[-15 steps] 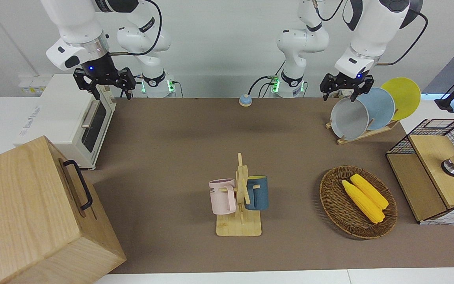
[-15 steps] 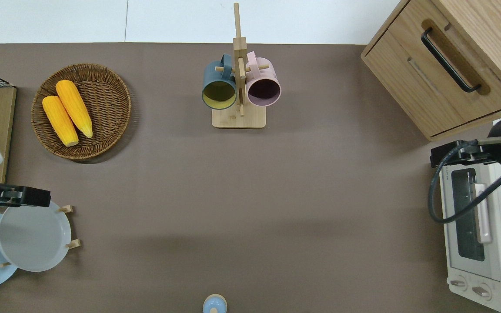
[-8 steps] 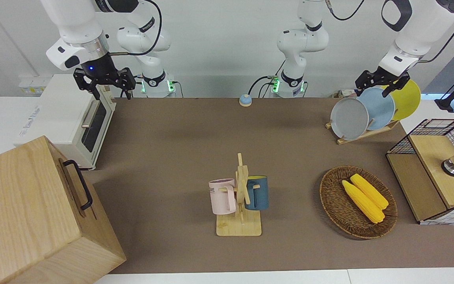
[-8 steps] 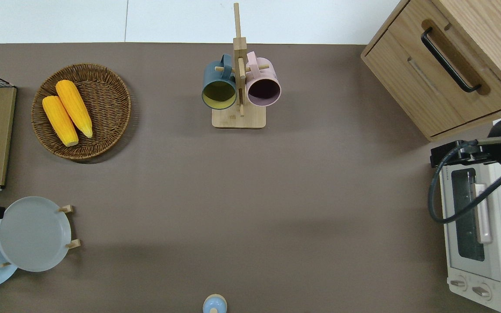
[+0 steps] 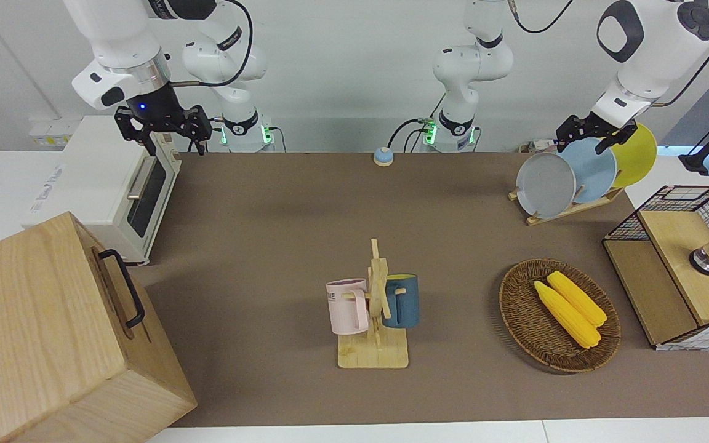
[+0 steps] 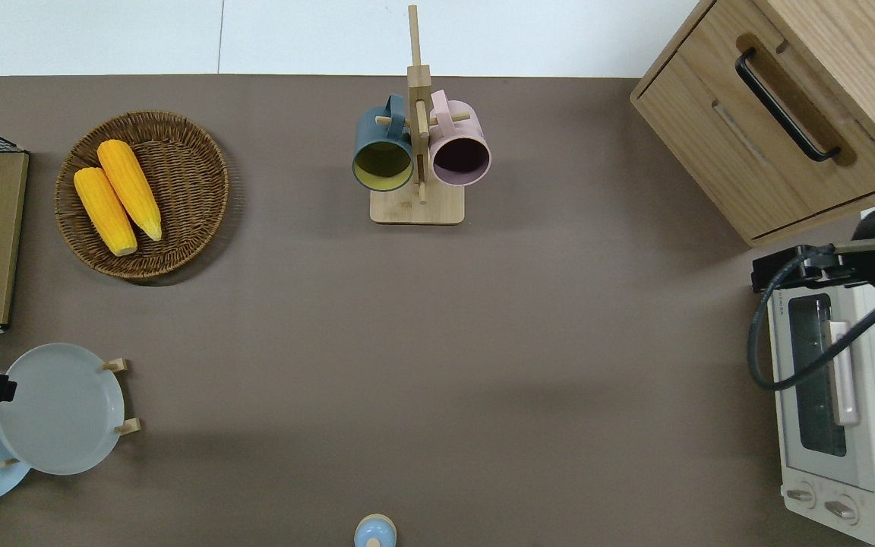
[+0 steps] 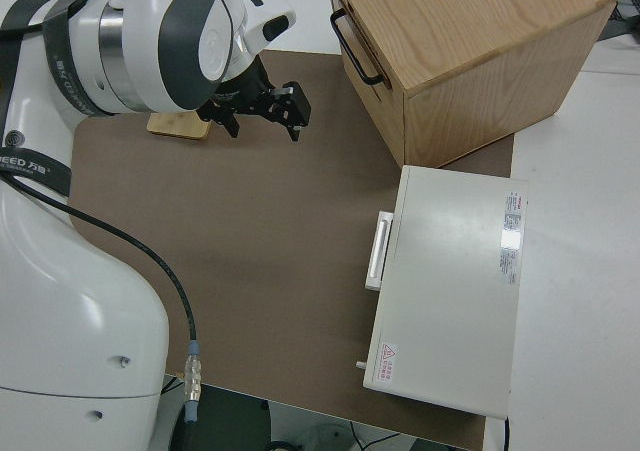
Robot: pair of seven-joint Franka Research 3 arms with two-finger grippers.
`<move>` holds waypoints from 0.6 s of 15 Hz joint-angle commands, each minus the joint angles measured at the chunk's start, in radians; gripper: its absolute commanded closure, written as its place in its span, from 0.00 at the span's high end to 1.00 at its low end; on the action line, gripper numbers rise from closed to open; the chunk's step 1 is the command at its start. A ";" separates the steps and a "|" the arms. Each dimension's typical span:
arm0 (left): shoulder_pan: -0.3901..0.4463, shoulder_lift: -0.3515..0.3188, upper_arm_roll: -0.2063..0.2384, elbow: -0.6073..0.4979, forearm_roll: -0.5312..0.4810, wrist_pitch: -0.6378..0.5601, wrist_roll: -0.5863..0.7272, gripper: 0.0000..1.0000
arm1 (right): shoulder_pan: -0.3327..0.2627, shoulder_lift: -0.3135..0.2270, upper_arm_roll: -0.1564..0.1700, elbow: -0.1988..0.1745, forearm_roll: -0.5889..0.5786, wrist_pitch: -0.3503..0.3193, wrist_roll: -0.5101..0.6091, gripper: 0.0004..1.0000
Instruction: Pick gray plate from low plate rack and place it on table with left arm
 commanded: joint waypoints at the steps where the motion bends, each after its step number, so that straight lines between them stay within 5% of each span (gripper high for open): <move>1: 0.003 -0.065 -0.001 -0.139 0.036 0.117 0.009 1.00 | 0.005 0.002 -0.004 0.005 0.003 -0.006 0.004 0.98; 9: 0.063 -0.074 -0.001 -0.292 0.045 0.303 0.011 1.00 | 0.005 0.002 -0.004 0.005 0.003 -0.006 0.004 0.98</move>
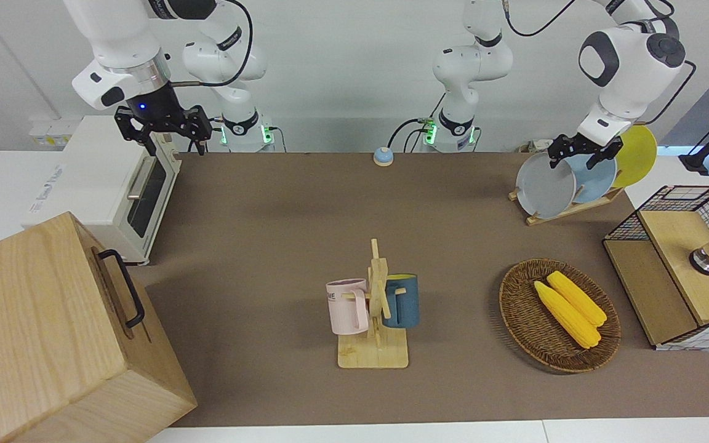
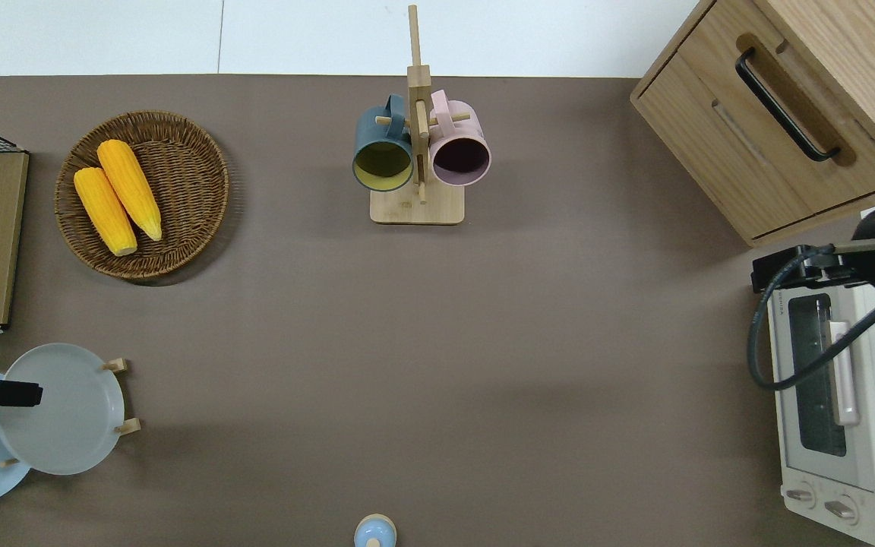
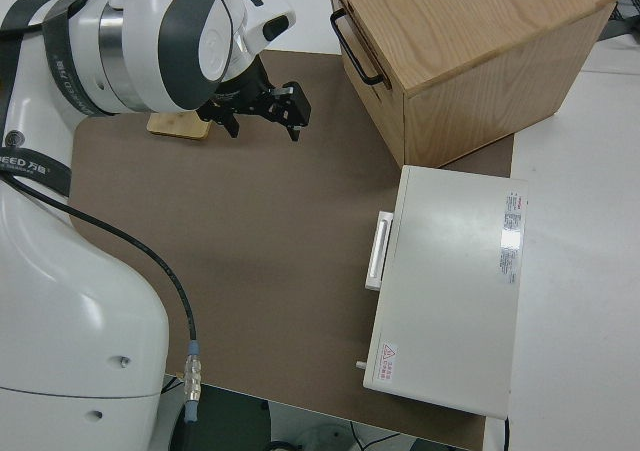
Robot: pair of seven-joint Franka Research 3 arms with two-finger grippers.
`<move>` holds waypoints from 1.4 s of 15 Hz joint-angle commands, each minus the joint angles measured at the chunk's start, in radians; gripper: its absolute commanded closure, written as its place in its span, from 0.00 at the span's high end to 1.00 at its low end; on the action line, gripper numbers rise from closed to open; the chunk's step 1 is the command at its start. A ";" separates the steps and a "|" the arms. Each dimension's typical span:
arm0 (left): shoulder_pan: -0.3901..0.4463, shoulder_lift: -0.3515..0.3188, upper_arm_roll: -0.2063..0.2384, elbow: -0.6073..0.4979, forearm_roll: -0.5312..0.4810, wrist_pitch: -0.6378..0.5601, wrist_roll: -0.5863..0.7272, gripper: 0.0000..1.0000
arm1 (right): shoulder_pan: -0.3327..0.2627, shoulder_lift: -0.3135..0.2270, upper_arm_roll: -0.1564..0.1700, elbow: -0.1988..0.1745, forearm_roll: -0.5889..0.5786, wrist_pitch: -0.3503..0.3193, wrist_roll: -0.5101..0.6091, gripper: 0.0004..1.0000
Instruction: Pick gray plate from low plate rack and place it on table with left arm
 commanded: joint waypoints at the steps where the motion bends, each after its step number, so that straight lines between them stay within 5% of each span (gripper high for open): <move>1: 0.022 -0.037 -0.003 -0.083 0.017 0.079 0.010 1.00 | 0.005 0.002 -0.004 0.005 0.003 -0.006 0.004 0.98; 11: 0.033 -0.037 -0.003 -0.146 0.017 0.140 0.010 0.98 | 0.005 0.002 -0.004 0.005 0.003 -0.006 0.004 0.98; 13: 0.033 -0.037 -0.003 -0.148 0.017 0.139 0.003 0.74 | 0.005 0.002 -0.004 0.005 0.003 -0.006 0.004 0.98; 15: 0.033 -0.037 -0.003 -0.148 0.017 0.139 0.003 0.29 | 0.005 0.002 -0.004 0.005 0.003 -0.006 0.004 0.98; 17: 0.033 -0.037 -0.003 -0.148 0.017 0.139 0.003 0.00 | 0.005 0.002 -0.004 0.005 0.003 -0.006 0.004 0.98; 21: 0.031 -0.037 -0.003 -0.148 0.017 0.139 0.003 0.00 | 0.005 0.002 -0.004 0.005 0.003 -0.006 0.004 0.98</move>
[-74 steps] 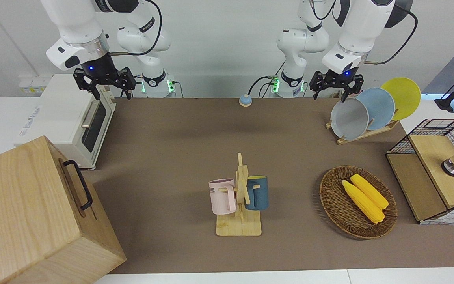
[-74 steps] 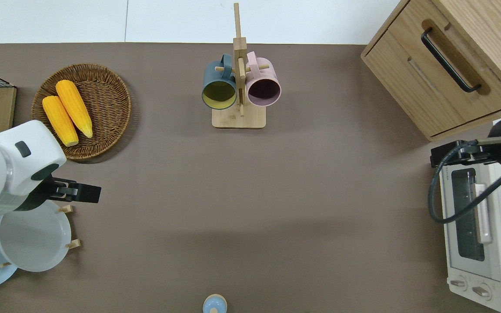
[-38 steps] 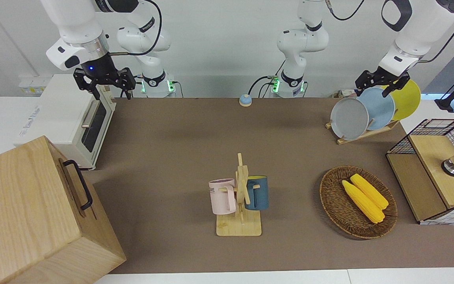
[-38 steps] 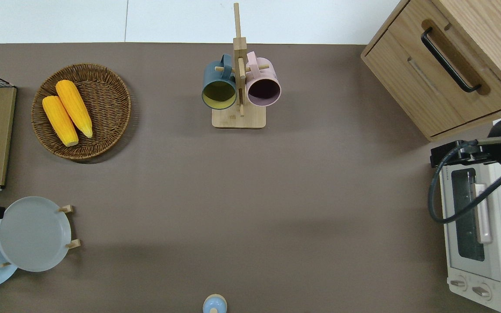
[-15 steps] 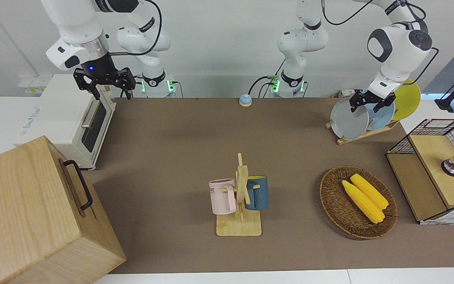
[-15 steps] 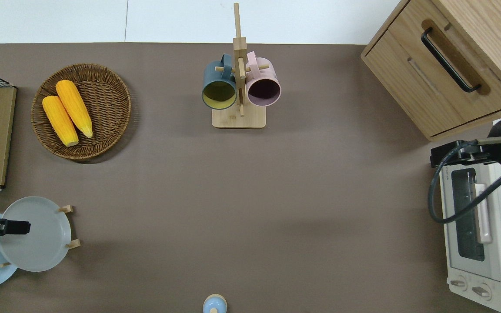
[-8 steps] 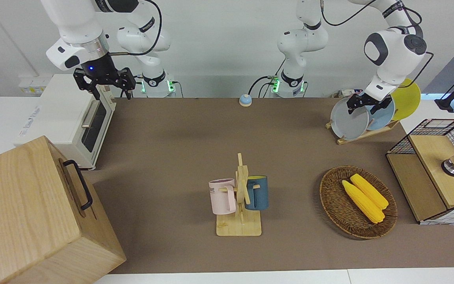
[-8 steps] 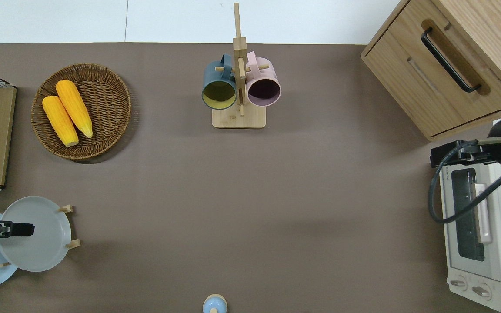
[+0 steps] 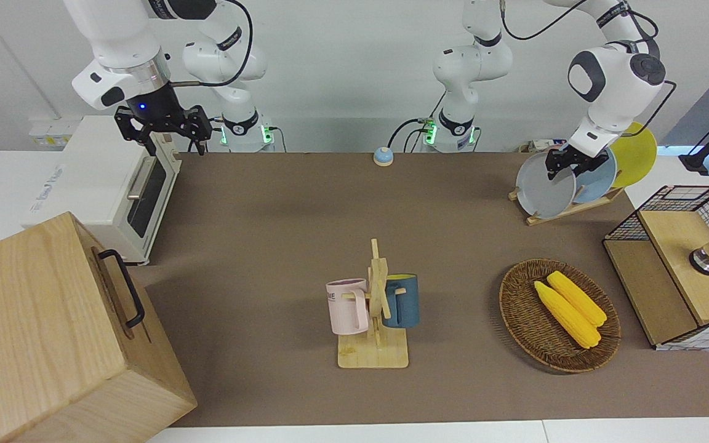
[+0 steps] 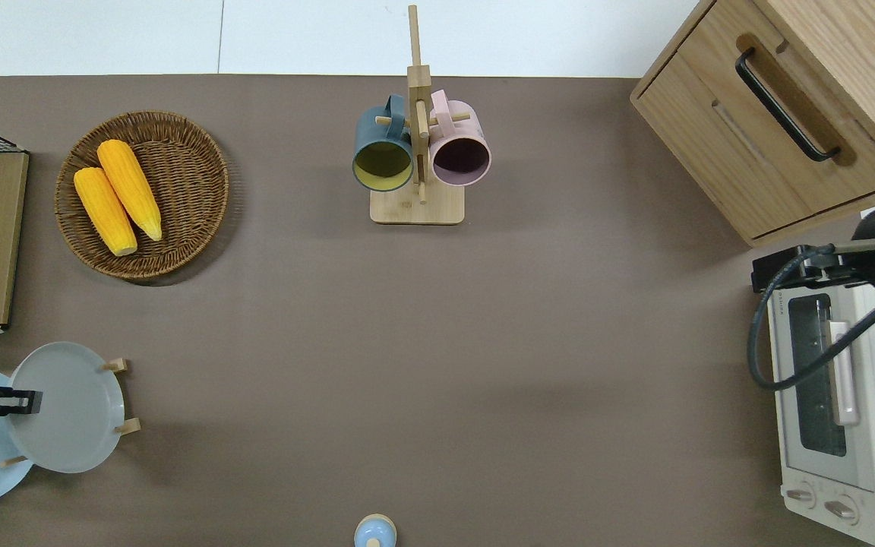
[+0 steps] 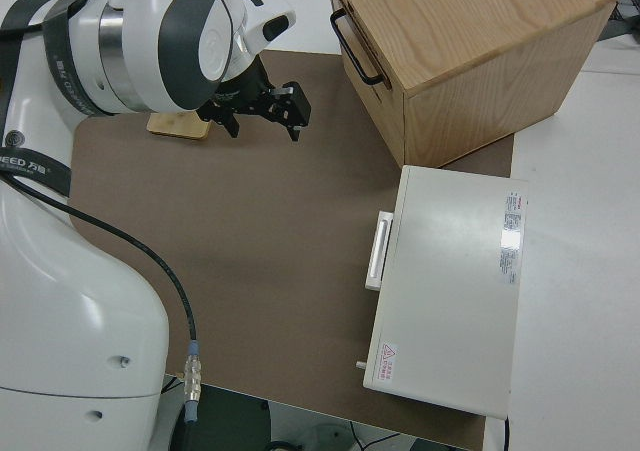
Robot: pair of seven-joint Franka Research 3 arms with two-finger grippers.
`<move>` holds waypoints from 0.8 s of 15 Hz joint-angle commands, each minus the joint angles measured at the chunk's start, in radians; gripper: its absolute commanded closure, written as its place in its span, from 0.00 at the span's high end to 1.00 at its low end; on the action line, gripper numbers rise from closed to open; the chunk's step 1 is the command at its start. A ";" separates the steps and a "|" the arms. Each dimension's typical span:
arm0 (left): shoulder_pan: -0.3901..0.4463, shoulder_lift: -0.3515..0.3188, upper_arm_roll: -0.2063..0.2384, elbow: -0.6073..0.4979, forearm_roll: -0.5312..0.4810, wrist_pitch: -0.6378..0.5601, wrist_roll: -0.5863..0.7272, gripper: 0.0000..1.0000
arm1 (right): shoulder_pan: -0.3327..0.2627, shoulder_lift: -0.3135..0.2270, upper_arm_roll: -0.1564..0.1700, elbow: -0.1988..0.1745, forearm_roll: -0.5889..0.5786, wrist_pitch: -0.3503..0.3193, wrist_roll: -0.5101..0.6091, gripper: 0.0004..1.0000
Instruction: Pick gray plate from low plate rack and place it on table with left arm
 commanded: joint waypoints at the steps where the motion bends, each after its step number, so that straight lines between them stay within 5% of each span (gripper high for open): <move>1: 0.009 -0.026 -0.005 -0.033 0.015 0.022 0.001 0.00 | 0.005 0.002 -0.004 0.005 0.003 -0.006 0.004 0.98; 12: -0.005 -0.085 -0.045 0.007 0.015 -0.061 -0.005 0.00 | 0.005 0.002 -0.002 0.005 0.003 -0.006 0.004 0.98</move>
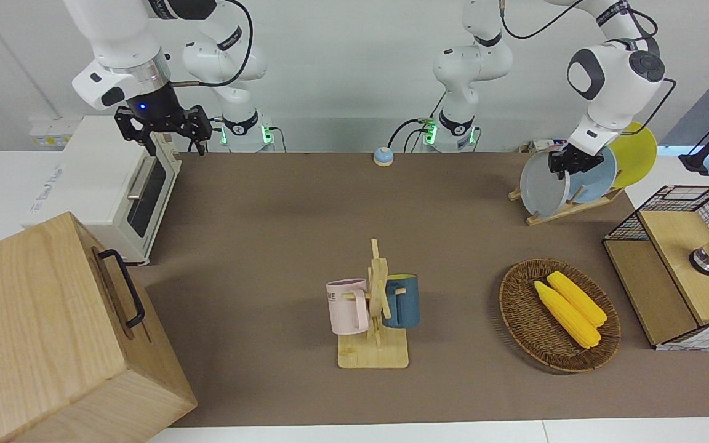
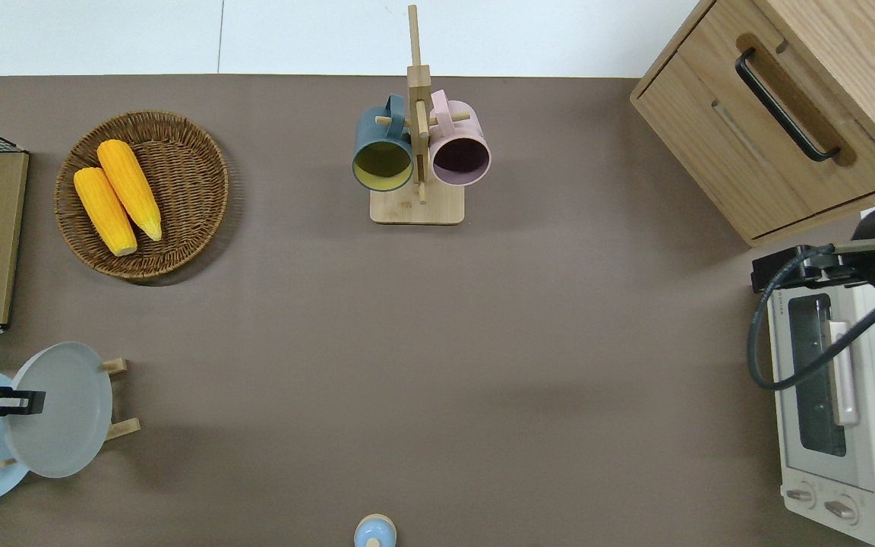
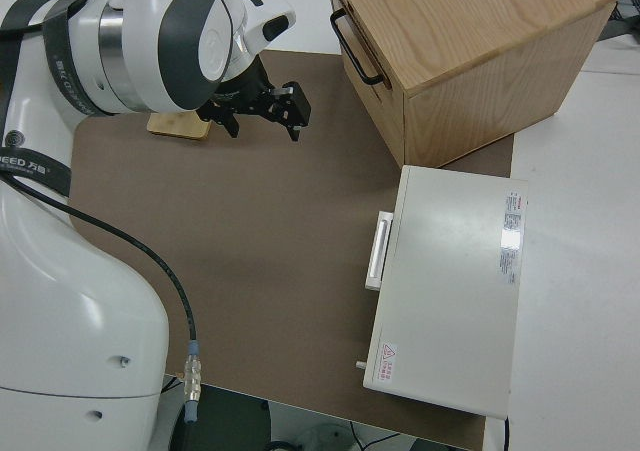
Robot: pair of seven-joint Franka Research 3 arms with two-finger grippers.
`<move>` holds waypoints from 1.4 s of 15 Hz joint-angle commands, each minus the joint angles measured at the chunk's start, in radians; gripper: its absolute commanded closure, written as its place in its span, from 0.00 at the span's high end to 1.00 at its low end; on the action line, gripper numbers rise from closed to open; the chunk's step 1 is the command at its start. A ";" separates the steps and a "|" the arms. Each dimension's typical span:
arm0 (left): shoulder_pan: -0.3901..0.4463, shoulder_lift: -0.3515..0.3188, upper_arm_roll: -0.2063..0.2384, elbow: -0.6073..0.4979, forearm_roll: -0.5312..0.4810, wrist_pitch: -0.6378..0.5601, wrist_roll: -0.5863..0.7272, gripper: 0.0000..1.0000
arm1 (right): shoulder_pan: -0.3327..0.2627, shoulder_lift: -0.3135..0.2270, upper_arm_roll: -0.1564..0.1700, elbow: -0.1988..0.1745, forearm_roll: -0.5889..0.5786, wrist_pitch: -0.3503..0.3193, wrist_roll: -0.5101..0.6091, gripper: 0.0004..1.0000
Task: Pick gray plate from low plate rack and place it on table with left arm
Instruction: 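Lift the gray plate out of the rack with the left gripper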
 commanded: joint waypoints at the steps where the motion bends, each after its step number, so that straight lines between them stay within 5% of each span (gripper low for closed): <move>1: -0.004 -0.057 -0.037 0.018 0.017 -0.064 -0.002 0.00 | 0.005 0.002 -0.004 0.005 0.003 -0.006 0.004 0.98; 14: -0.006 -0.095 -0.249 0.236 -0.018 -0.413 -0.240 0.00 | 0.005 0.002 -0.004 0.005 0.003 -0.006 0.004 0.98; 21: -0.004 -0.094 -0.241 0.245 -0.256 -0.442 -0.229 0.00 | 0.005 0.002 -0.004 0.005 0.003 -0.006 0.004 0.98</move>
